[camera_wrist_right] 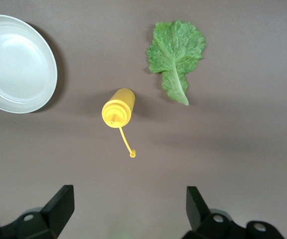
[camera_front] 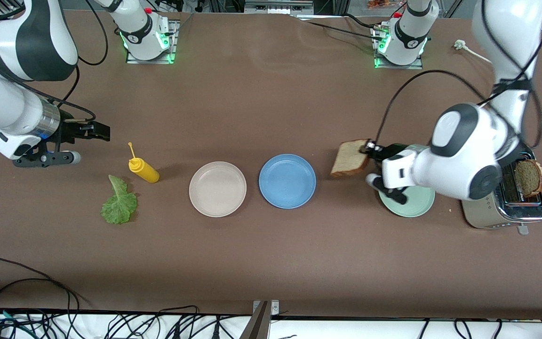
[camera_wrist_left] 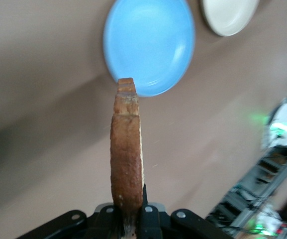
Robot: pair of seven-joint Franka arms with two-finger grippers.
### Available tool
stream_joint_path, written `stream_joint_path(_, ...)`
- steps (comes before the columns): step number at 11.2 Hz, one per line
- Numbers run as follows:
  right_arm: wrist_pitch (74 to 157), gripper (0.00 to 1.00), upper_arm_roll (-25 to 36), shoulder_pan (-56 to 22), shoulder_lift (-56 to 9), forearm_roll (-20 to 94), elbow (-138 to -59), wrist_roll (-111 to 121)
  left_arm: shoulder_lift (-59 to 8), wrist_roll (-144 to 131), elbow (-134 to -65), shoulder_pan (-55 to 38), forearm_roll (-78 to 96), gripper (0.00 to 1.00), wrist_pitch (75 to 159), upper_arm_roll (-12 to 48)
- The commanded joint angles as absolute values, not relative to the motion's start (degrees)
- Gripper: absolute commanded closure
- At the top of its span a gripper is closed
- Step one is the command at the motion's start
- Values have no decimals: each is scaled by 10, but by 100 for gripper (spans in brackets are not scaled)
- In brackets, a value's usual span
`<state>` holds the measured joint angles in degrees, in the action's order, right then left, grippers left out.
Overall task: Make sandwich in blue plate with both arms
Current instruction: 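Carry the bread slice with the left gripper onto the blue plate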
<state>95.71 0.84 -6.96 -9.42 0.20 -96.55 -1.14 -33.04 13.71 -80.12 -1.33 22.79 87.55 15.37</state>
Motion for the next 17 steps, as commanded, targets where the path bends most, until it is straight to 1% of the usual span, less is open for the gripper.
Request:
stream_joint_path(1, 949, 0, 9, -68, -92, 13, -961, -1, -395, 140, -787, -21, 362, 100, 923, 153)
stream_joint_path(3, 949, 0, 9, -68, -92, 13, -961, -1, -433, 160, -789, -22, 411, 100, 949, 153)
stream_joint_path(5, 949, 0, 10, -68, -92, 13, -961, 1, -487, 206, -793, -23, 495, 100, 963, 152)
stream_joint_path(6, 950, 0, 10, -66, -93, 13, -962, 1, -502, 238, -793, -26, 513, 100, 992, 153)
stream_joint_path(10, 950, 0, 11, -66, -94, 13, -962, 3, -536, 321, -794, -46, 573, 100, 1059, 153)
stream_joint_path(13, 950, 0, 11, -65, -94, 13, -962, 3, -547, 366, -795, -56, 600, 100, 1062, 152)
stream_joint_path(14, 950, 0, 11, -65, -94, 13, -962, 3, -555, 369, -795, -56, 599, 86, 1063, 152)
stream_joint_path(15, 950, 0, 11, -65, -94, 13, -962, 3, -562, 372, -795, -56, 598, 40, 1063, 152)
stream_joint_path(16, 950, 0, 11, -65, -94, 13, -961, 3, -563, 387, -795, -56, 597, 0, 1071, 152)
stream_joint_path(17, 950, 0, 11, -65, -94, 13, -962, 3, -563, 411, -795, -56, 597, 0, 1077, 152)
